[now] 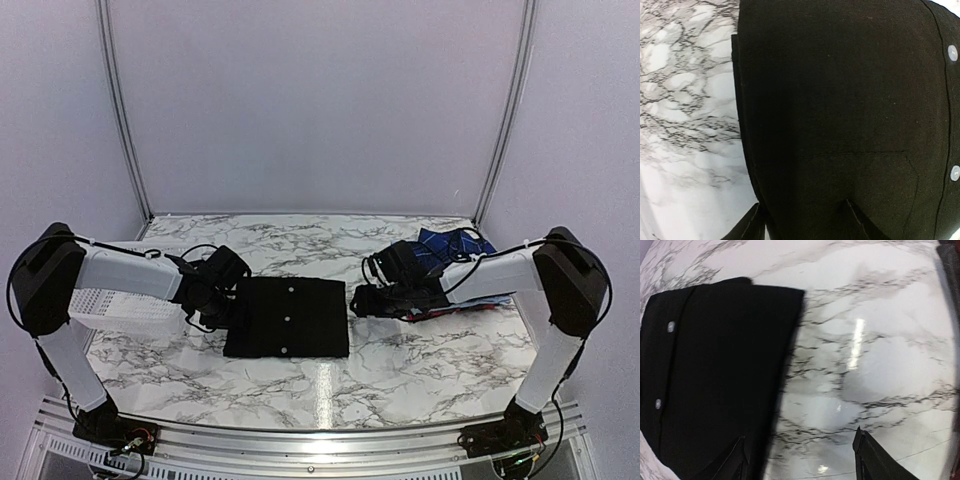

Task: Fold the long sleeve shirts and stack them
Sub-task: Pick up the square-folded shirt from the center of the board, then turn over the square-folded shirt at the center of the board, then smooth out the square-folded shirt at the center of the board, then move the square-folded shirt to the center of the board.

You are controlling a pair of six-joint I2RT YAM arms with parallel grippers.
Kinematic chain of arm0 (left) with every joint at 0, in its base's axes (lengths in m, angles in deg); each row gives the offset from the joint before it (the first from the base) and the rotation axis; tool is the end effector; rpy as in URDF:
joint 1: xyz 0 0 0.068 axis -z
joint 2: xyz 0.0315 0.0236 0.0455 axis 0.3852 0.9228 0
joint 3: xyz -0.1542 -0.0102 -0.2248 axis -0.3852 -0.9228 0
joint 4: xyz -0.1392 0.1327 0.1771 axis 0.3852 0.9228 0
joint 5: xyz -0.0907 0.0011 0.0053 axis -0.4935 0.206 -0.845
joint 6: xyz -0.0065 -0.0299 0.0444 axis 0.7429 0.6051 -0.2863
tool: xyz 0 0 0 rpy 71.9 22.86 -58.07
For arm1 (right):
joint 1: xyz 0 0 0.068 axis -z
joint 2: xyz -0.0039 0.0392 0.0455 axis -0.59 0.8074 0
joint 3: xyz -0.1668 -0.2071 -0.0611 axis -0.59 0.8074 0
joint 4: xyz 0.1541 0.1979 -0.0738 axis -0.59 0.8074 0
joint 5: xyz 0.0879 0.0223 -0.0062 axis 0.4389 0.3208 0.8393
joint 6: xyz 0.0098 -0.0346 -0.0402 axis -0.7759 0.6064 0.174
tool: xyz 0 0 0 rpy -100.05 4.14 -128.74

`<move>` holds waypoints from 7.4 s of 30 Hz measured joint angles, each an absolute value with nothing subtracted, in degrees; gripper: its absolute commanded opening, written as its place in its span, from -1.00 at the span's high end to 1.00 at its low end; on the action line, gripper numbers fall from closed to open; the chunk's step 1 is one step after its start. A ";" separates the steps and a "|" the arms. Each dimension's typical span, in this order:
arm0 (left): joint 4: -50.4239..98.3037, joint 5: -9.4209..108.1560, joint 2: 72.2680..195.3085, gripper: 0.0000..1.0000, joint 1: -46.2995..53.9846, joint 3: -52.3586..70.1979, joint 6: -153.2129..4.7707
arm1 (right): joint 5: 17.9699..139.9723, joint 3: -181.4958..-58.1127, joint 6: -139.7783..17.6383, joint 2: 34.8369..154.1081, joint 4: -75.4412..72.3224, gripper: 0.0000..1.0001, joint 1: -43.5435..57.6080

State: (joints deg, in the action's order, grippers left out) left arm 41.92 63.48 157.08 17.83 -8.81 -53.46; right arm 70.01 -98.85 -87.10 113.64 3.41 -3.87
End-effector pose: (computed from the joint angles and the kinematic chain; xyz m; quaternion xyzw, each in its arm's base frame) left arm 0.2546 -0.2126 0.1516 0.0555 0.9635 -0.1130 0.2364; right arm 0.2685 0.2246 0.1551 -0.0553 0.9413 0.1889 0.2741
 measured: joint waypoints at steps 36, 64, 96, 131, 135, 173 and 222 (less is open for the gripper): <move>38.64 64.13 159.02 1.00 17.02 -7.72 -49.20 | 73.26 -101.16 -87.14 119.71 -0.42 0.25 -8.75; 61.11 59.52 141.34 1.00 13.66 7.05 -59.82 | 74.10 -113.75 -88.71 128.98 0.48 0.28 -16.72; 71.71 51.04 157.78 1.00 12.81 32.41 -66.05 | 89.44 -136.48 -94.35 148.22 -9.99 -0.16 -19.83; 62.21 61.31 171.00 -0.58 25.70 42.68 -52.96 | 65.31 -88.68 -85.17 92.26 9.88 -0.48 -7.37; 56.24 61.25 158.93 -0.54 20.61 25.37 -52.46 | 66.53 -92.83 -82.92 98.80 8.35 -0.44 -5.75; 42.47 53.47 164.38 1.00 17.81 8.71 -49.81 | 72.02 -114.58 -79.71 124.83 10.25 1.00 -5.58; 37.84 53.44 165.05 0.86 20.81 -0.99 -48.76 | 61.11 -104.92 -83.10 118.84 12.98 0.25 -12.22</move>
